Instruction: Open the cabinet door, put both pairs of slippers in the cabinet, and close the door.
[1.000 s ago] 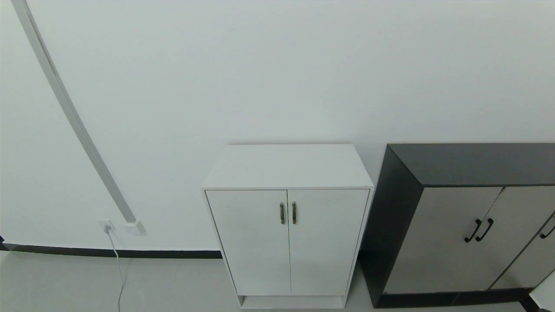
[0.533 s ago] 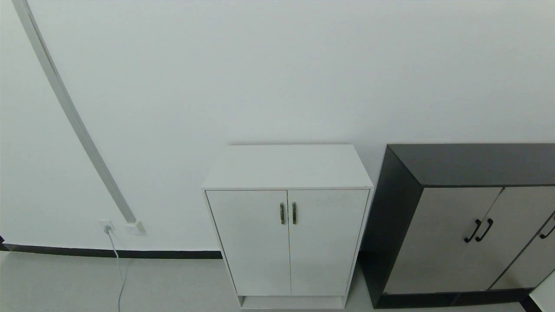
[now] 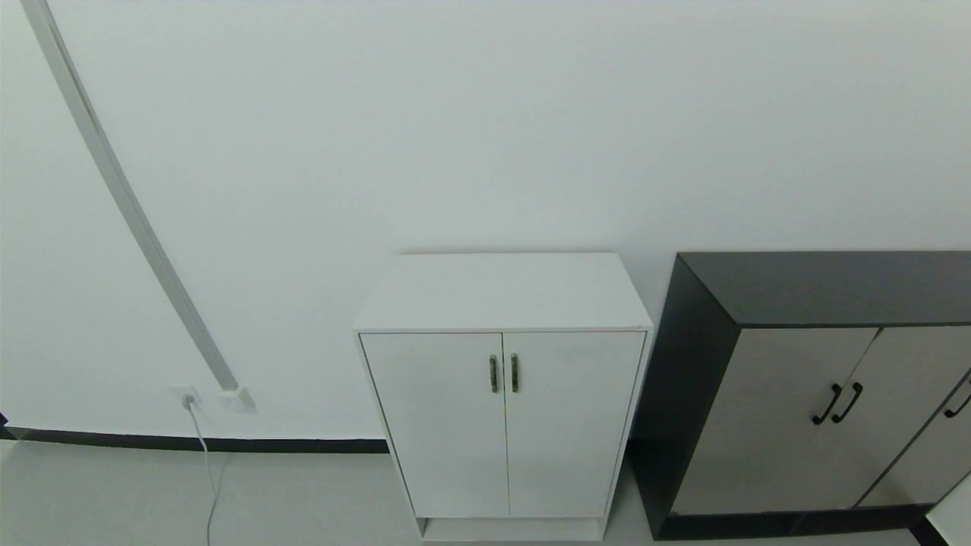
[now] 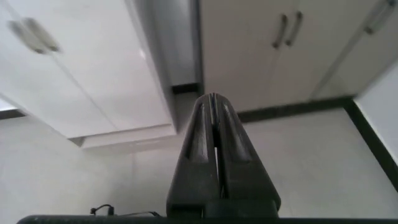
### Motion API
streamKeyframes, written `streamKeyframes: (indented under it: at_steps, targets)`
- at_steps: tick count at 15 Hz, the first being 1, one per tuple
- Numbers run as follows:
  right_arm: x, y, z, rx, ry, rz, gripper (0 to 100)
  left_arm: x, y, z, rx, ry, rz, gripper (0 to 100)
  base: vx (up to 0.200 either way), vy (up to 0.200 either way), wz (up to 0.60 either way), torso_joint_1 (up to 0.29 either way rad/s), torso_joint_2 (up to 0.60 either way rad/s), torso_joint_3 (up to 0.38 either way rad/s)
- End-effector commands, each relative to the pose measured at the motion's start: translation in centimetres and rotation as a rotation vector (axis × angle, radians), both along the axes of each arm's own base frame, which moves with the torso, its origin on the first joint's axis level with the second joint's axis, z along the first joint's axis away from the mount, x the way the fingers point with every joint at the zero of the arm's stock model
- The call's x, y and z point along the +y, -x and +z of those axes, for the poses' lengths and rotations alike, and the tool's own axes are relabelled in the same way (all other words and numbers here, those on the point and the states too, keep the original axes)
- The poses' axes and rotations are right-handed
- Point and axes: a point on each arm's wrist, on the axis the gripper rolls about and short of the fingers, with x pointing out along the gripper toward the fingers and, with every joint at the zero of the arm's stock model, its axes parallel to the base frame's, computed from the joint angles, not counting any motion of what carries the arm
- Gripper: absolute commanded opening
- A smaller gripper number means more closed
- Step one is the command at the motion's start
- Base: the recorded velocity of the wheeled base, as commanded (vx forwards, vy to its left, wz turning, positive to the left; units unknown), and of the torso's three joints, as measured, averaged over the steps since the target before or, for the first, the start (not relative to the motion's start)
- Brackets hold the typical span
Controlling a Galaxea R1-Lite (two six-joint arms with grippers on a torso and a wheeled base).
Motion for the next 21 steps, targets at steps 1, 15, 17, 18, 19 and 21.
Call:
streamKeyframes:
  at_steps: [1, 15, 17, 18, 19, 21]
  targets:
    - [0.0, 1.1, 0.0, -0.131, 0.004, 0.12, 0, 0.0, 0.0, 0.0, 0.001, 0.0, 0.001, 0, 0.0, 0.0, 0.0, 0.0, 0.0, 0.0]
    - [0.0, 2.7, -0.7, -0.287, 0.059, 0.077, 0, 0.0, 0.0, 0.0, 0.001, 0.002, 0.007, 0, 0.0, 0.0, 0.0, 0.0, 0.0, 0.0]
    - [-0.1, 2.7, -0.7, -0.286, 0.06, 0.062, 0, 0.0, 0.0, 0.0, 0.001, 0.002, 0.007, 0, 0.0, 0.0, 0.0, 0.0, 0.0, 0.0]
    - [-0.1, 2.7, -0.7, -0.288, 0.056, 0.043, 0, 0.0, 0.0, 0.0, 0.001, 0.002, 0.007, 0, 0.0, 0.0, 0.0, 0.0, 0.0, 0.0]
    - [-0.1, 2.7, -0.7, -0.289, 0.037, 0.035, 0, 0.0, 0.0, 0.0, 0.001, 0.0, 0.007, 0, 0.0, 0.0, 0.0, 0.0, 0.0, 0.0]
    - [-0.1, 2.7, -0.6, -0.297, -0.013, 0.026, 0, 0.0, 0.0, 0.0, 0.001, -0.006, 0.004, 0, 0.0, 0.0, 0.0, 0.0, 0.0, 0.0]
